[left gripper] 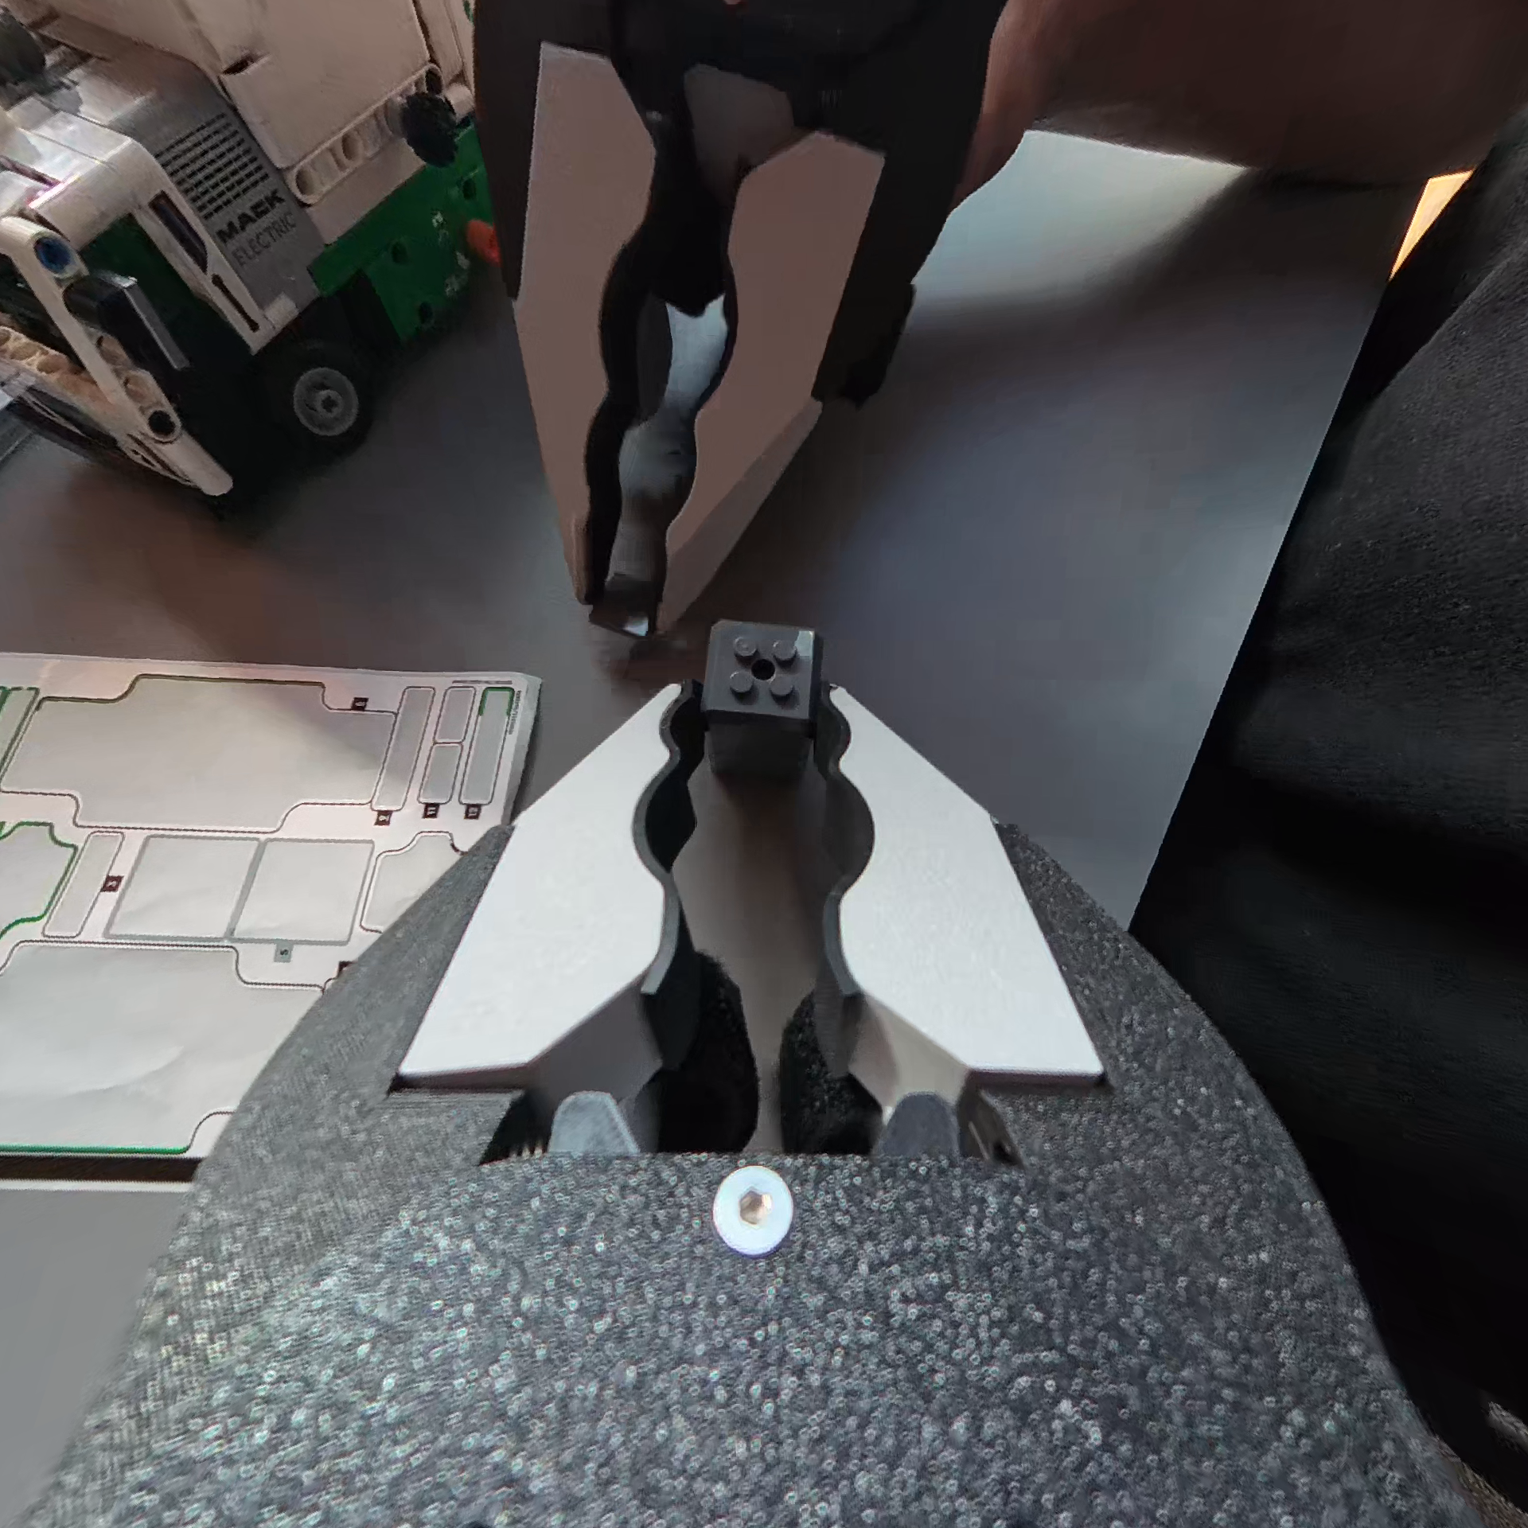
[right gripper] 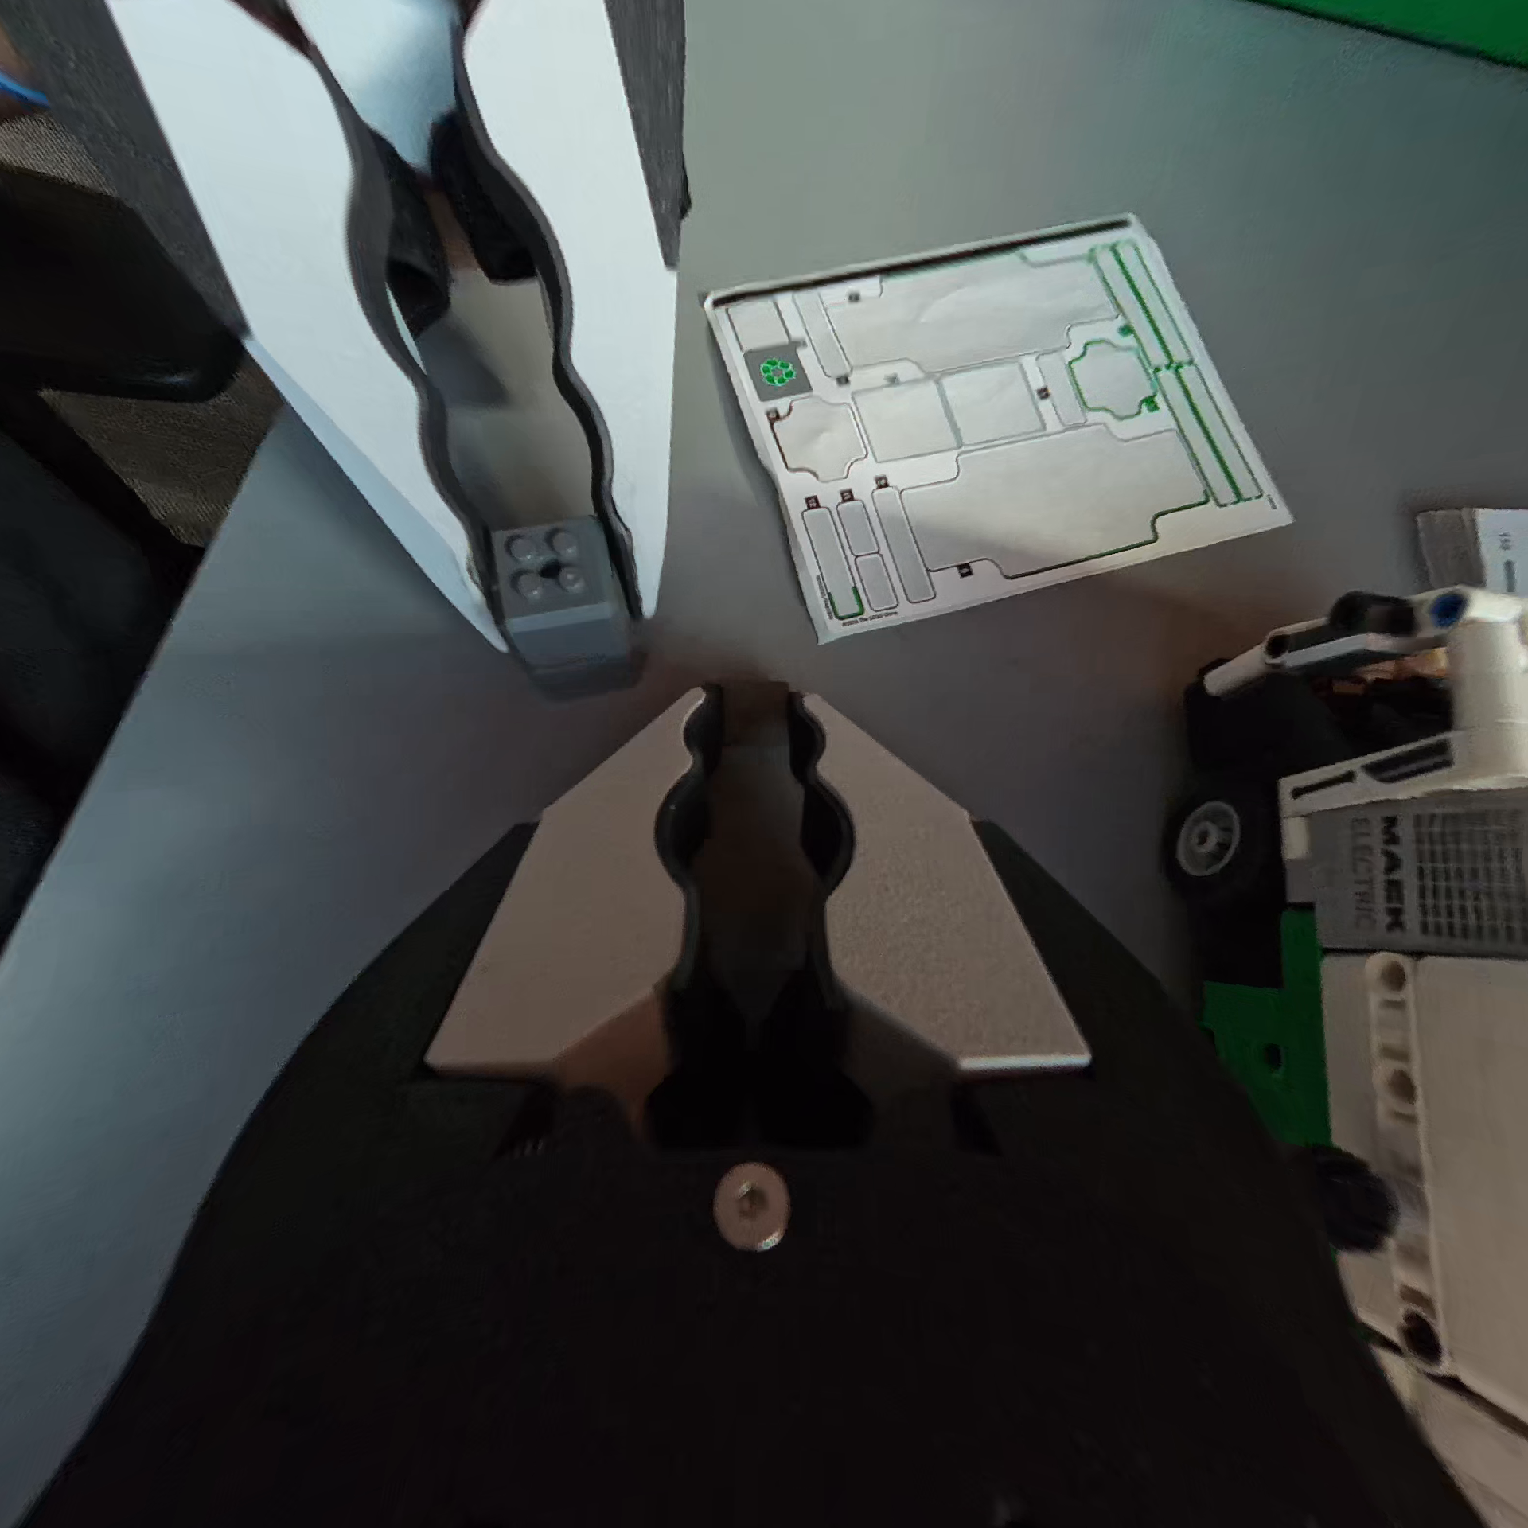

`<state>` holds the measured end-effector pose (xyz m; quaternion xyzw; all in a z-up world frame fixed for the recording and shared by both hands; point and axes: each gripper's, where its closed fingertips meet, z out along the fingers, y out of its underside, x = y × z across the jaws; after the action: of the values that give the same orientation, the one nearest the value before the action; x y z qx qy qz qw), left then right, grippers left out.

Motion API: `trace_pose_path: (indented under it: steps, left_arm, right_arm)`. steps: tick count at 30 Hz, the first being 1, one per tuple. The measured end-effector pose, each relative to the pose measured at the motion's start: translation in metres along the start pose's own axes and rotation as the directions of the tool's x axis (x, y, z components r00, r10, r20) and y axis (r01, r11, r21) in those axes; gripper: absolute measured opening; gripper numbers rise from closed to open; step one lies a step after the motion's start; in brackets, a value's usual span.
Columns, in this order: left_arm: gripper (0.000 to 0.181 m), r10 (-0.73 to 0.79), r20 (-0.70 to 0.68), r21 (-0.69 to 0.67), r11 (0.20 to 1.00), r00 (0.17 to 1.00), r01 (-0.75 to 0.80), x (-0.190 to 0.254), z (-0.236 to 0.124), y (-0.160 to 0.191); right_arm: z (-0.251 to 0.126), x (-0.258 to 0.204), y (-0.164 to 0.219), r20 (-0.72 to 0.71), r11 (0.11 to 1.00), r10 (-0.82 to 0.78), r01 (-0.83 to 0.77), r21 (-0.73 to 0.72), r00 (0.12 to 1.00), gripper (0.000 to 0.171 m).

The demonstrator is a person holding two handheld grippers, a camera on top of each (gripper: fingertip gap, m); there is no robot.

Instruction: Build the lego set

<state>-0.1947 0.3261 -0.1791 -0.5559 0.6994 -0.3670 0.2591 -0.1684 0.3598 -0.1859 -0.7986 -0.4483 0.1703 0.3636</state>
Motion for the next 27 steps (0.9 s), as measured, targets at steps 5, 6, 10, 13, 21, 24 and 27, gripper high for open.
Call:
trace_pose_path:
  steps: [5, 6, 10, 13, 21, 24, 27]
  left_arm:
    - [0.025, 0.009, 0.012, 0.007, 1.0, 1.0, -0.009, -0.002, 0.003, -0.002]
    - [0.025, 0.01, 0.013, 0.007, 1.0, 1.0, -0.011, -0.002, 0.003, -0.002]
    - [0.025, 0.017, 0.018, 0.006, 1.0, 1.0, -0.017, -0.002, 0.003, -0.002]
    - [0.025, 0.021, 0.023, 0.006, 1.0, 1.0, -0.021, -0.002, 0.003, -0.002]
    - [0.025, 0.01, 0.01, 0.006, 1.0, 1.0, -0.01, -0.001, 0.003, -0.002]
    - [0.025, 0.009, 0.008, 0.006, 1.0, 1.0, -0.009, -0.001, 0.003, -0.002]
    - [0.025, 0.007, 0.006, 0.006, 1.0, 1.0, -0.007, -0.001, 0.003, -0.002]
  right_arm:
    - [-0.034, -0.031, -0.044, 0.167, 0.991, 0.027, -0.048, 0.124, 0.986, 0.014]
    - [-0.032, -0.036, -0.042, 0.164, 0.996, 0.004, -0.018, 0.082, 0.987, 0.014]
    - [-0.022, -0.04, -0.039, 0.136, 0.999, -0.051, 0.05, 0.01, 0.989, 0.014]
    - [-0.017, -0.039, -0.04, 0.149, 0.999, -0.034, 0.034, 0.0, 0.988, 0.014]
    - [-0.01, -0.042, -0.035, 0.151, 0.996, -0.079, 0.083, -0.025, 0.985, 0.014]
    - [-0.01, -0.04, -0.033, 0.154, 0.996, -0.078, 0.083, -0.031, 0.985, 0.017]
    - [-0.011, -0.042, -0.036, 0.165, 0.997, -0.083, 0.082, 0.009, 0.983, 0.019]
